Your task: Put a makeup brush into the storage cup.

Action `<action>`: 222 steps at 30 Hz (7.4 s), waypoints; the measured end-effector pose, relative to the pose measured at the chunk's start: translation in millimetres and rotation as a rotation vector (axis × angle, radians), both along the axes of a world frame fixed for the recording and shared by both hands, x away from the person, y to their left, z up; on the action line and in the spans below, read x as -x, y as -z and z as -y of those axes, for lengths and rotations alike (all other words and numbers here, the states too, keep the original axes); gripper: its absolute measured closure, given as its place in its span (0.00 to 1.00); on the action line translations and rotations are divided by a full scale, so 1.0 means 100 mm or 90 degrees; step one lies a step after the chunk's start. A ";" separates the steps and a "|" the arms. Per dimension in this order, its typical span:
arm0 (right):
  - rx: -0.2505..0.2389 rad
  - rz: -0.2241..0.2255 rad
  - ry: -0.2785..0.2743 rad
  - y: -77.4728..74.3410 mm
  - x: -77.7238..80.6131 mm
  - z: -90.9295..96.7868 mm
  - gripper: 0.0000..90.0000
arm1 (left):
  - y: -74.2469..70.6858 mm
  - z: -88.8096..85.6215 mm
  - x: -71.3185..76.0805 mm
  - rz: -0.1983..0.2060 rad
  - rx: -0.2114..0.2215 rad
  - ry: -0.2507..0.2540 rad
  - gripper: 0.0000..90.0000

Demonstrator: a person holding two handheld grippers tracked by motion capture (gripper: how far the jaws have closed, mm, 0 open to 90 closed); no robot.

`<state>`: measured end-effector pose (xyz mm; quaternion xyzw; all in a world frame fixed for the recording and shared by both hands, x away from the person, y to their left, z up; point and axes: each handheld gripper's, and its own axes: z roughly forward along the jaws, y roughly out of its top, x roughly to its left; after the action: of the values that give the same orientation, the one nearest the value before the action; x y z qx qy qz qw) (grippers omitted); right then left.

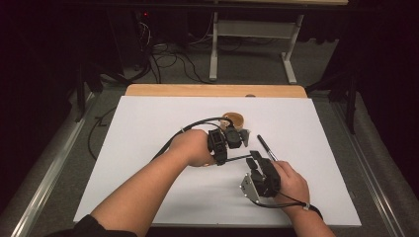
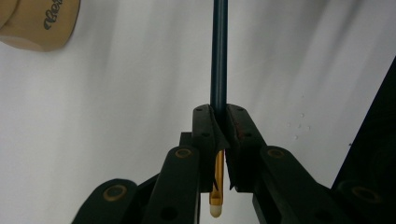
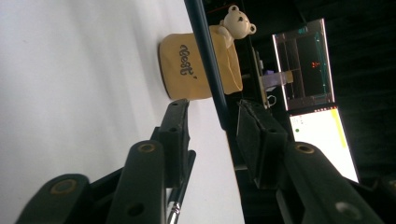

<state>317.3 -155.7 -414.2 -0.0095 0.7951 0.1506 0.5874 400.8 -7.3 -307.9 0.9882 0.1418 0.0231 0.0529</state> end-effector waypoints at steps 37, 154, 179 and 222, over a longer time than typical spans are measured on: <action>0.026 0.008 -0.029 -0.05 0.04 -0.03 0.84 | 0.04 0.11 0.04 -0.007 -0.008 0.012 0.93; 0.035 -0.081 0.030 0.09 -0.11 0.11 0.97 | 0.15 -0.92 -0.11 0.024 0.057 -0.202 0.00; -0.041 -0.116 0.055 0.07 -0.15 0.18 0.97 | 0.54 -1.42 -0.01 0.113 0.247 -0.324 0.00; -0.239 -0.230 0.081 0.02 -0.27 0.31 0.97 | 1.00 -1.77 0.45 0.286 0.594 -0.389 0.01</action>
<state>343.9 -186.5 -416.5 0.1769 0.8441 0.2572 0.4360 355.8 169.8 -408.3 0.7462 0.3997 0.1810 0.5007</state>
